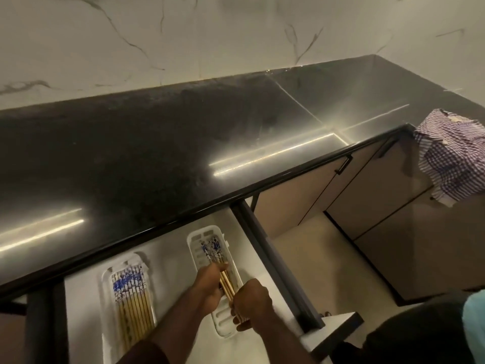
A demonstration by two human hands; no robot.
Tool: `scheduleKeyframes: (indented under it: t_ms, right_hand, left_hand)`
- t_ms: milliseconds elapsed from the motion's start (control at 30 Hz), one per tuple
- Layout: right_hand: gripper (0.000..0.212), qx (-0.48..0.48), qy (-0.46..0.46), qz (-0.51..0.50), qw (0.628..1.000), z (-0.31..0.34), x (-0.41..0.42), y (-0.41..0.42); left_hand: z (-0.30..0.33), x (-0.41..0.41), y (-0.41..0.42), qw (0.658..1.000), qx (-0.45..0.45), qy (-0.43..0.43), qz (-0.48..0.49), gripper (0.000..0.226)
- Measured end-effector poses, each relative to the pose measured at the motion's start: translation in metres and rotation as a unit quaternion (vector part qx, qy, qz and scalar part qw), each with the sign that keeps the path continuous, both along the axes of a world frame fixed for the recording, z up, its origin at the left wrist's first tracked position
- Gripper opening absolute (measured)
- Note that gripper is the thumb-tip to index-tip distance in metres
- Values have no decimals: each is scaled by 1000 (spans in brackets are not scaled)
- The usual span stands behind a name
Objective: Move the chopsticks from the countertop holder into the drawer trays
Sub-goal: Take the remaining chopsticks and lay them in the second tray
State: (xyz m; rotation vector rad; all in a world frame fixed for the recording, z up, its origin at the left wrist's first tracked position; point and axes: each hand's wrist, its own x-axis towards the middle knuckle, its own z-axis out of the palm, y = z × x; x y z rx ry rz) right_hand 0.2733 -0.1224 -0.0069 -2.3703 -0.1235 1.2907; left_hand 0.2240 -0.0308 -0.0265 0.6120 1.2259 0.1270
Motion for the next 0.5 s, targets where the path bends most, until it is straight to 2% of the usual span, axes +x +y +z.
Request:
scheduleKeyframes:
  t_ms: [233, 400, 500]
  right_hand:
    - [14, 2, -59, 47, 997, -17, -7, 4]
    - [31, -15, -91, 120, 989, -24, -10, 6]
    - [31, -22, -120, 155, 980, -30, -13, 3]
  left_hand:
    - [-8, 6, -1, 999, 25, 23, 1, 30]
    - [-15, 9, -4, 999, 36, 37, -10, 32]
    - [-18, 10, -6, 998, 42, 36, -19, 31]
